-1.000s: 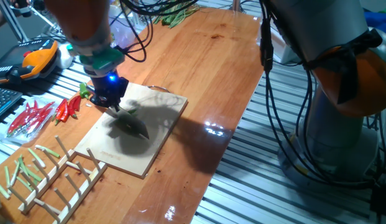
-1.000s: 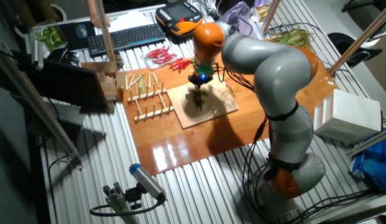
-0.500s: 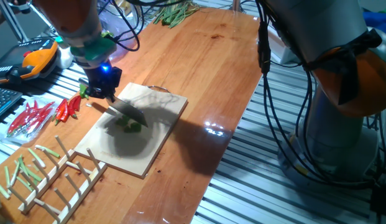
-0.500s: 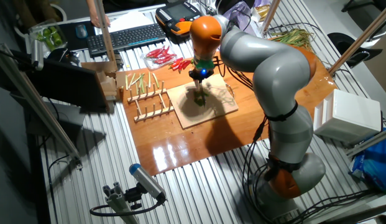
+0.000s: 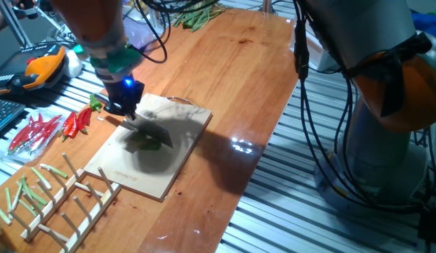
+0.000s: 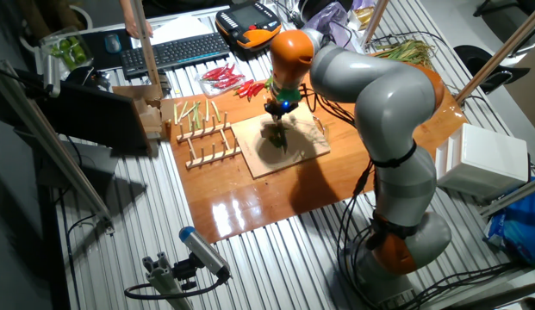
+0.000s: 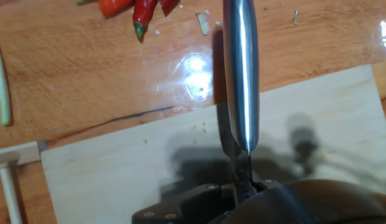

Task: Chop the chili peppers

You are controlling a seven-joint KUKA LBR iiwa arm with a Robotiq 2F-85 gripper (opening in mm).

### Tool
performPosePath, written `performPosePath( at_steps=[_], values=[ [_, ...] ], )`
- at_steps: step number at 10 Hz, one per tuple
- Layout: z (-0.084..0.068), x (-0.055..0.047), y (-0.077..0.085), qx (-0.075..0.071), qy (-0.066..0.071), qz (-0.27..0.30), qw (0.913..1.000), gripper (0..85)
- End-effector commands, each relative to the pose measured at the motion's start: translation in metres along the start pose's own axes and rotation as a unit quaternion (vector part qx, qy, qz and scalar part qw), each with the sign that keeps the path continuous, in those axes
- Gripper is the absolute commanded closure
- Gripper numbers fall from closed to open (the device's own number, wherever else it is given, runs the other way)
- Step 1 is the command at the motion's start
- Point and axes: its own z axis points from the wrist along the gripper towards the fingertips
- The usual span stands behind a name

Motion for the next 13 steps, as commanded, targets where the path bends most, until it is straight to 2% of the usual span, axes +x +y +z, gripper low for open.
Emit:
performPosePath(
  at_steps=[1,3,4,5,6,7,8,9,10,11,13],
  values=[
    [0.002,0.002,0.001,0.000,-0.001,0.001,1.0000,85.0],
    [0.004,0.006,0.003,-0.003,-0.010,0.005,0.9999,85.0],
    [0.003,0.007,0.004,-0.003,-0.009,0.006,0.9999,85.0],
    [-0.001,0.004,0.004,-0.004,-0.003,0.007,1.0000,85.0],
    [-0.008,-0.004,0.001,-0.007,0.006,0.001,1.0000,85.0],
    [-0.018,-0.018,-0.003,-0.006,0.018,-0.011,0.9998,85.0],
    [-0.025,-0.026,-0.008,-0.009,0.025,-0.018,0.9995,85.0],
    [-0.030,-0.030,-0.013,-0.010,0.026,-0.024,0.9993,85.0],
    [-0.030,-0.029,-0.013,-0.010,0.024,-0.026,0.9993,85.0],
    [-0.028,-0.023,-0.010,-0.001,0.018,-0.026,0.9995,85.0],
    [-0.022,-0.011,-0.004,0.009,-0.004,-0.026,0.9996,85.0]
  ],
)
